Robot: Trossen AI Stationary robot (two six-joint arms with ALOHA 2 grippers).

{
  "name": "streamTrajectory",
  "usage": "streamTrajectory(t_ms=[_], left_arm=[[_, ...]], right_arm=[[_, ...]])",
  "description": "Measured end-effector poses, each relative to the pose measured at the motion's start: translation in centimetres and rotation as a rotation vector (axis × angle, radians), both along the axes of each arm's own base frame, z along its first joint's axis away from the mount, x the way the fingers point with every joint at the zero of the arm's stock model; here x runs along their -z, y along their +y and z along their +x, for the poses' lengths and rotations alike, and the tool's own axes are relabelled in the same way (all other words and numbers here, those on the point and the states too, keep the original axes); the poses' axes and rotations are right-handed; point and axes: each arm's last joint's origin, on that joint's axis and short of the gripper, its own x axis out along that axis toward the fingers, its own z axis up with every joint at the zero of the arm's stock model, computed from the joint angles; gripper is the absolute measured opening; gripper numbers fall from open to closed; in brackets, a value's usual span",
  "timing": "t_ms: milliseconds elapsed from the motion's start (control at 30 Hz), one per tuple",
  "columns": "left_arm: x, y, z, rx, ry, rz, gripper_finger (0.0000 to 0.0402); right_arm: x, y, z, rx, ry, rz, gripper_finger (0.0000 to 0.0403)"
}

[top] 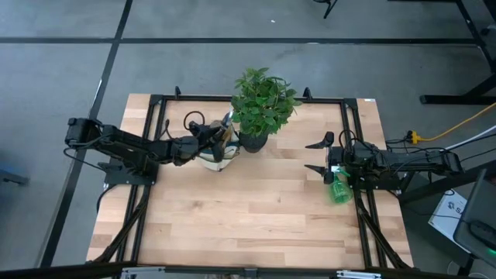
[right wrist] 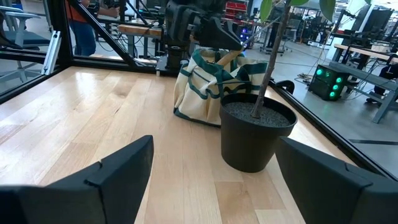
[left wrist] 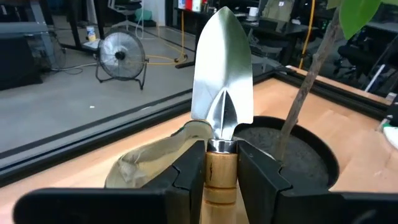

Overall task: Pick & Place Garden tools in Gardening bag
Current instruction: Put the brown trowel into the white bag

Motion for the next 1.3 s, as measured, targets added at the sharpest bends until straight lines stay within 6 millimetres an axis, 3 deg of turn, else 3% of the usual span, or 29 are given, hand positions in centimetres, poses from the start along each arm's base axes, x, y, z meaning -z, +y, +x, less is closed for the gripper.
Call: streamTrajectory(t_ms=[667,1300], left_arm=[[1.3,-0.6,-0.5,-0.024,0.113,-0.038,0.0077],[1.4,-0.6,-0.5,-0.003,0.102,-0.069,0.0096]], right_arm=[[0.0,0.0,0.0,0.0,0.0,0.0,0.0341],[0.0,0.0,0.0,0.0,0.0,0.0,0.0341]])
